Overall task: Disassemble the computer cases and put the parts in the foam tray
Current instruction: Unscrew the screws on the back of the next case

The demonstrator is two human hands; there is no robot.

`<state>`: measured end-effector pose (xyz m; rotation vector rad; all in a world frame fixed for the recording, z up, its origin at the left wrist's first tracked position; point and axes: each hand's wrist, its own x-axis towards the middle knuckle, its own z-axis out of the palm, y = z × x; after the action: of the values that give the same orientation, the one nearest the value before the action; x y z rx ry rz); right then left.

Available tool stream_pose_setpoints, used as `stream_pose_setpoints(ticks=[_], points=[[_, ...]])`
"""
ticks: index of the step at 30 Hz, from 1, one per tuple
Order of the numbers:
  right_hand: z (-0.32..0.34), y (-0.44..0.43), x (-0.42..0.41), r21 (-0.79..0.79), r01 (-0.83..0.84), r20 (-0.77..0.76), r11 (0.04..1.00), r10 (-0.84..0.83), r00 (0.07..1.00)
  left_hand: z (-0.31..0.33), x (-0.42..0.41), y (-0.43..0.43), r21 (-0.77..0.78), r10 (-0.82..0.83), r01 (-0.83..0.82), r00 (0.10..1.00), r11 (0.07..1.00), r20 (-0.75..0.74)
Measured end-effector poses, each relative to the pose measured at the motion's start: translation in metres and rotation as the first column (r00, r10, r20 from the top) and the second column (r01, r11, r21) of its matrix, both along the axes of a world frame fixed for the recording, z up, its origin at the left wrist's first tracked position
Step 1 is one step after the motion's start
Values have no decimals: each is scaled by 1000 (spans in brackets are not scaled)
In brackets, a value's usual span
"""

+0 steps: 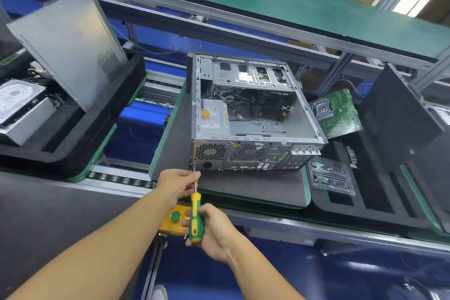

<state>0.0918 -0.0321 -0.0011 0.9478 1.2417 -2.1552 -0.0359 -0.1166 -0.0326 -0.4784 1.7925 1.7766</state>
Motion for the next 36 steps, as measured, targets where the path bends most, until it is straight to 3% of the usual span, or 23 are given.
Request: stream_pose_setpoints(ticks=[4, 11, 17, 24, 36], points=[[-6, 4, 6, -18, -58, -65, 998, 56, 996, -3, 0, -3, 53, 2, -1, 1000, 999, -12], [-10, -5, 5, 219, -114, -23, 969, 122, 992, 1, -5, 1, 177, 15, -28, 997, 984, 72], [-9, -7, 2, 239, -110, 12, 965, 110, 994, 0, -7, 9, 159, 132, -153, 982, 975, 134], [-9, -7, 2, 157, -60, 34, 986, 56, 998, -5, -8, 11, 137, 88, -100, 992, 985, 94], [-6, 45, 40, 212, -191, -66, 958, 209, 976, 5, 5, 42, -55, 169, -167, 985, 984, 33]])
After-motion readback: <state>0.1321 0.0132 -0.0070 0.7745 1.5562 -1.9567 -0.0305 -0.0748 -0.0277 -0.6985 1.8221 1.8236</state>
